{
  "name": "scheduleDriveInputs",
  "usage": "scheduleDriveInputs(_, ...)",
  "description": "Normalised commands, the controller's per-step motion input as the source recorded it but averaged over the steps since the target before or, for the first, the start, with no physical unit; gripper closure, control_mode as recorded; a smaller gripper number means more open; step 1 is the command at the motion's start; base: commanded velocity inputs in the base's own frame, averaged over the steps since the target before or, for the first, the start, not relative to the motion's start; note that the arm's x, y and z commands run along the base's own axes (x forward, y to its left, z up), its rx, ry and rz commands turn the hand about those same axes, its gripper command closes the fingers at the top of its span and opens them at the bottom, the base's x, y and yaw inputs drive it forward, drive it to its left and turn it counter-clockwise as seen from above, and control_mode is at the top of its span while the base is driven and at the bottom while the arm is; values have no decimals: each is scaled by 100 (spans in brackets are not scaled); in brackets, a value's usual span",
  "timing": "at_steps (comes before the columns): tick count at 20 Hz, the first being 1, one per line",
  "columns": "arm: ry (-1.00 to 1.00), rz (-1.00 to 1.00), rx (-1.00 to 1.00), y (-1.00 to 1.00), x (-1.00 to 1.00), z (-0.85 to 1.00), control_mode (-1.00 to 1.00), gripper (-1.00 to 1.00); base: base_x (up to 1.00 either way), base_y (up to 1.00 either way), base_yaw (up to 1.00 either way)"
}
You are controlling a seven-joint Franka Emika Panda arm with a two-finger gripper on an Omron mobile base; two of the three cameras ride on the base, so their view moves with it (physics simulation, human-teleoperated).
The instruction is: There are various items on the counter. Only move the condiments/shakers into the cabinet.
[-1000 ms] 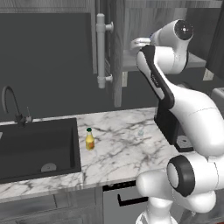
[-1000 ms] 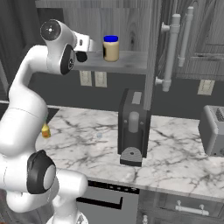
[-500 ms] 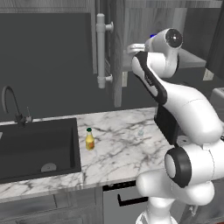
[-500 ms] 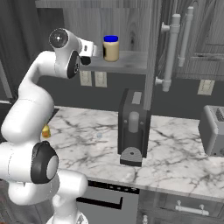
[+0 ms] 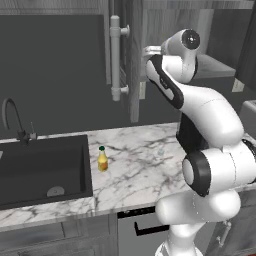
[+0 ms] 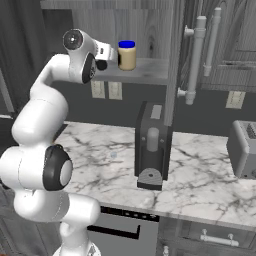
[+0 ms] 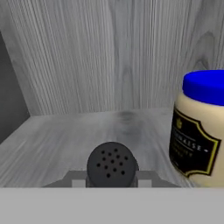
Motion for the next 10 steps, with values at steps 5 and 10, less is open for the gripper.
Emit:
scheduleDriveInputs(5,2,-2,-1,0,44,-15,-100,100,0,0,0)
scheduleDriveInputs(10,0,-2,-3,0,39,-33,-100,100,0,0,0)
